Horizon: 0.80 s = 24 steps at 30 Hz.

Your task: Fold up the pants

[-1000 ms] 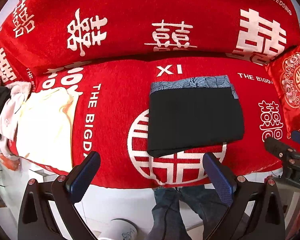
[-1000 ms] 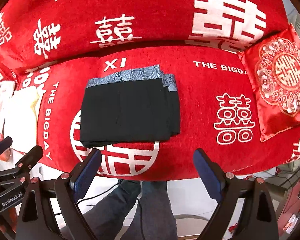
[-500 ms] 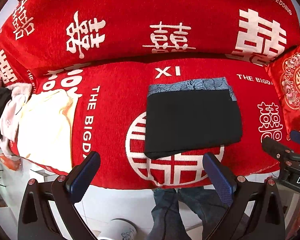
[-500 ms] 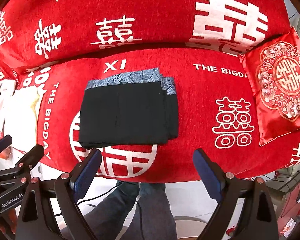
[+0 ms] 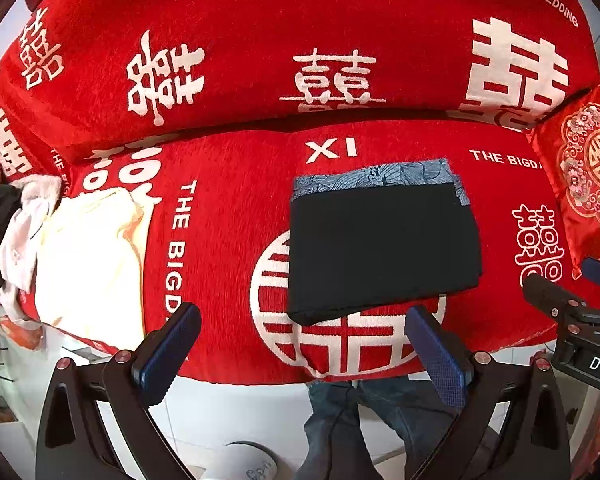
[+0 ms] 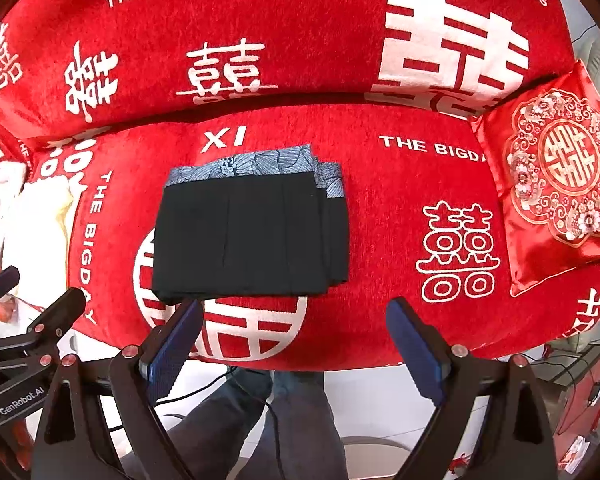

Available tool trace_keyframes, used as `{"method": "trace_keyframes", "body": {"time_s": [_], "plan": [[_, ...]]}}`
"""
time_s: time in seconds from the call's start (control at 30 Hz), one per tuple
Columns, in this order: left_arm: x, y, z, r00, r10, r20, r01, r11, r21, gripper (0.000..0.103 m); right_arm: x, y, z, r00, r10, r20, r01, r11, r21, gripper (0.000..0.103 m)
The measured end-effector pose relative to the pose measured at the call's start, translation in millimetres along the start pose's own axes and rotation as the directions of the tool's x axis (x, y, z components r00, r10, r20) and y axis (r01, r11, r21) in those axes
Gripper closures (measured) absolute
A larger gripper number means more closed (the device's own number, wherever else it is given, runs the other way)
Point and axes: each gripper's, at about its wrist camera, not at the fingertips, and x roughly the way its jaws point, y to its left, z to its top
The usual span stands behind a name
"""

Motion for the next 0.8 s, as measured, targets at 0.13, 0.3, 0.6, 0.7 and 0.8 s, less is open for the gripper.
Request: {"method": "trace_keyframes", "body": {"time_s": [0.13,0.3,0.6,0.7,0.8], "plan": [[-1.2,-0.7,1.0,1.0,-0.001,0.007,0.001,1.0,0.004,0.0,0.2,0.2,-0.3,1.0,0.0,0.0,0.0,1.0,0.0,0.009],[-1.4,-1.4,0.7,1.0,0.003,0.009,-0.003,1.0,0.01,0.0,0.7,0.6,-0.6,1.0,-0.001,-0.003,0.001,1.0,0.0,0.009],[-0.4,0.0,0.3,1.0,0.003,0.013,-0.003,1.0,-0.007,0.0,3.5,2.8,-2.4,1.0,-0.003,-0.011,0.003,1.0,-0.01,0.009],[-0.8,-0.1,-0.6,1.0,0.0,0.021,0.0,1.0,-0.012,0.0,4.5,3.1,-3.4,1.0,-0.002,-0.012,0.001,1.0,-0.011,0.009],[-2.4,-2.9,-0.2,0.999,0.0,0.033,0.0,1.0,-0.003,0.0,7.5,0.4,-3.5,1.0,0.0,-0.016,0.0,1.0,-0.017,0.009]]}}
